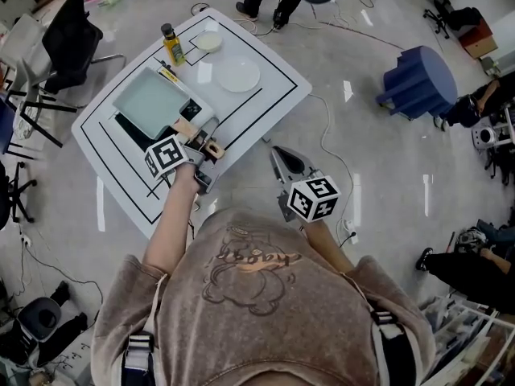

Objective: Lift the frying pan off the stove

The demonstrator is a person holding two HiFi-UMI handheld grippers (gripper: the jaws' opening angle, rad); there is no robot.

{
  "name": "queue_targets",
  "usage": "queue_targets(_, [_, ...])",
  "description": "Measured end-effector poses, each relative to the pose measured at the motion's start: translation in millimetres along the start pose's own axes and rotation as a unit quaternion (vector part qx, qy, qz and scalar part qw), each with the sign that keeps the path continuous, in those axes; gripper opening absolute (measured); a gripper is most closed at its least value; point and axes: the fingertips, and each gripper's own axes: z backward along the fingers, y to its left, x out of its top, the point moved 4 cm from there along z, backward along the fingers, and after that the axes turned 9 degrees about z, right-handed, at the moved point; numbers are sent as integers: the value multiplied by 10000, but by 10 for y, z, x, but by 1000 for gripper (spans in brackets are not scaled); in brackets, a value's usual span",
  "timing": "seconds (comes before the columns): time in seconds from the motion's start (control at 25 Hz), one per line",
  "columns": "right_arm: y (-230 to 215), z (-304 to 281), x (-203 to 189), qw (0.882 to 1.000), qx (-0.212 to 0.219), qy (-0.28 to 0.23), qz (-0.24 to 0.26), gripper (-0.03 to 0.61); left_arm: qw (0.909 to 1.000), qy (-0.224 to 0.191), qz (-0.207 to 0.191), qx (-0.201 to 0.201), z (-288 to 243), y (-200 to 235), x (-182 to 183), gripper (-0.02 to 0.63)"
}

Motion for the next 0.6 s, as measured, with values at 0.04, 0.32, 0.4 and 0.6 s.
queue_targets(0.04, [1,1,-5,10000,3,0,-4,0,10000,46,-23,-12,4,-12,-27,61])
queue_targets(0.32, [5,50,-45,10000,-24,-18,-39,0,9974,529,-454,-184,32,-170,-273,57])
queue_targets(0.4, [1,71,-57,10000,-45,-23,-53,0,9967,668,-344,-307,41,-240,-369,57])
queue_targets(0.6, [-7,122,-70,9999,-119,-37,-71,0,9920,999,-95,-767,36,-425,-608,57])
